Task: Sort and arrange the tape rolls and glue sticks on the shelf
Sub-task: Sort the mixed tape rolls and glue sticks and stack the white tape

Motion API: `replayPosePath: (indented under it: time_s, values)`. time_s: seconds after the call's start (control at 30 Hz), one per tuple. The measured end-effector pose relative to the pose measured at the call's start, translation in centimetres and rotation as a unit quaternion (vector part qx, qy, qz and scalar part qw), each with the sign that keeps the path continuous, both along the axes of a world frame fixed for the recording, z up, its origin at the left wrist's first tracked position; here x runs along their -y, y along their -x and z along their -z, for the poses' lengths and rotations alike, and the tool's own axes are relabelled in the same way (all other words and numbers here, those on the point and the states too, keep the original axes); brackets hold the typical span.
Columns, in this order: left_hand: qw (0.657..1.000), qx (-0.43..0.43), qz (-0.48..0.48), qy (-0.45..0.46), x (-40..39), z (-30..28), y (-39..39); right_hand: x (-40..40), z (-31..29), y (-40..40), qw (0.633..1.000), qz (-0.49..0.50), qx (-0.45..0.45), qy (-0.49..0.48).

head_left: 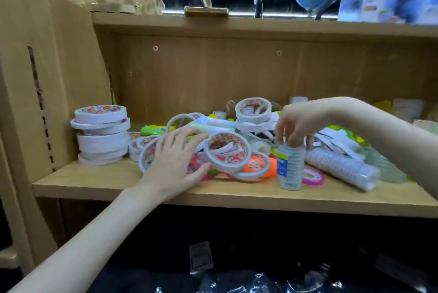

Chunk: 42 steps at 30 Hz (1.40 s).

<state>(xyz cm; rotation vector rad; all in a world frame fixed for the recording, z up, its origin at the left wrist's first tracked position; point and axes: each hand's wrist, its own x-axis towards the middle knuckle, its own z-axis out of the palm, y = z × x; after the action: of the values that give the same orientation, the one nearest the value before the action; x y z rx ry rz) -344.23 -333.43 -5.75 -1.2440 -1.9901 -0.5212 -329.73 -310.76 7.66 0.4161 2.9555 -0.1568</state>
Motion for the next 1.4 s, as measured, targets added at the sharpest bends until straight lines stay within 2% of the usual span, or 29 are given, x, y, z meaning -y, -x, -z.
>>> replayPosePath:
  time_s: [0.1, 0.2, 0.27, 0.33, 0.4, 0.47, 0.53, 0.67, 0.73, 0.83, 0.93, 1.03, 1.13, 1.27, 1.4]
  values:
    - [0.999, 0.023, -0.023, 0.0, 0.6, 0.3, 0.4, 0.0, 0.8, -0.5, 0.999, 0.013, -0.043, -0.02]
    - [1.0, 0.027, -0.009, -0.001, 1.4, 0.4, 0.3, 0.6, 0.0, -1.1, 0.998, 0.01, -0.029, -0.063]
    - [0.999, 0.041, -0.01, -0.01, 2.4, 0.7, 0.5, 1.9, -0.7, -1.5, 0.983, -0.044, -0.105, -0.146]
    - [0.997, 0.069, -0.019, -0.025, 3.4, 0.7, 0.7, 3.9, -0.6, -1.7, 0.968, -0.127, -0.171, -0.129]
    - [0.995, 0.077, -0.038, -0.044, 4.5, 0.7, 0.9, 5.8, 1.0, -0.9, 0.964, -0.201, -0.132, -0.109]
    - [0.996, 0.063, -0.054, -0.036, 5.3, 0.8, 0.9, 6.8, 3.5, 0.5, 0.962, -0.223, -0.086, -0.129]
    - [0.997, 0.07, -0.044, 0.002, 5.9, 0.7, 0.8, 6.8, 5.1, 1.6, 0.956, -0.238, -0.088, -0.145]
    - [0.997, 0.053, -0.036, 0.037, 6.0, 0.4, 0.7, 6.0, 3.8, 1.1, 0.953, -0.216, -0.155, -0.145]
    - [0.999, 0.042, -0.028, 0.016, 6.2, 0.1, 1.1, 5.5, 3.4, 0.5, 0.95, -0.213, -0.128, -0.186]
    - [0.997, 0.074, 0.019, -0.012, 6.8, -0.8, 1.7, 5.8, 4.9, 0.5, 0.95, -0.202, -0.043, -0.234]
    - [0.999, 0.007, -0.006, -0.053, 7.4, -2.1, 1.9, 6.4, 6.3, 1.2, 0.938, -0.197, -0.017, -0.284]
    - [0.988, -0.041, -0.086, -0.118, 8.8, -4.4, 2.6, 6.2, 4.8, 1.3, 0.944, -0.201, -0.053, -0.255]
    - [0.981, -0.023, -0.149, -0.121, 10.2, -6.7, 4.5, 5.6, 1.6, 1.3, 0.952, -0.18, -0.106, -0.223]
    - [0.974, 0.026, -0.211, -0.073, 11.4, -8.2, 7.5, 5.4, -3.0, 2.5, 0.939, -0.17, -0.206, -0.215]
    - [0.97, 0.093, -0.226, 0.004, 12.0, -8.0, 8.7, 7.6, -5.6, 7.2, 0.913, -0.194, -0.317, -0.166]
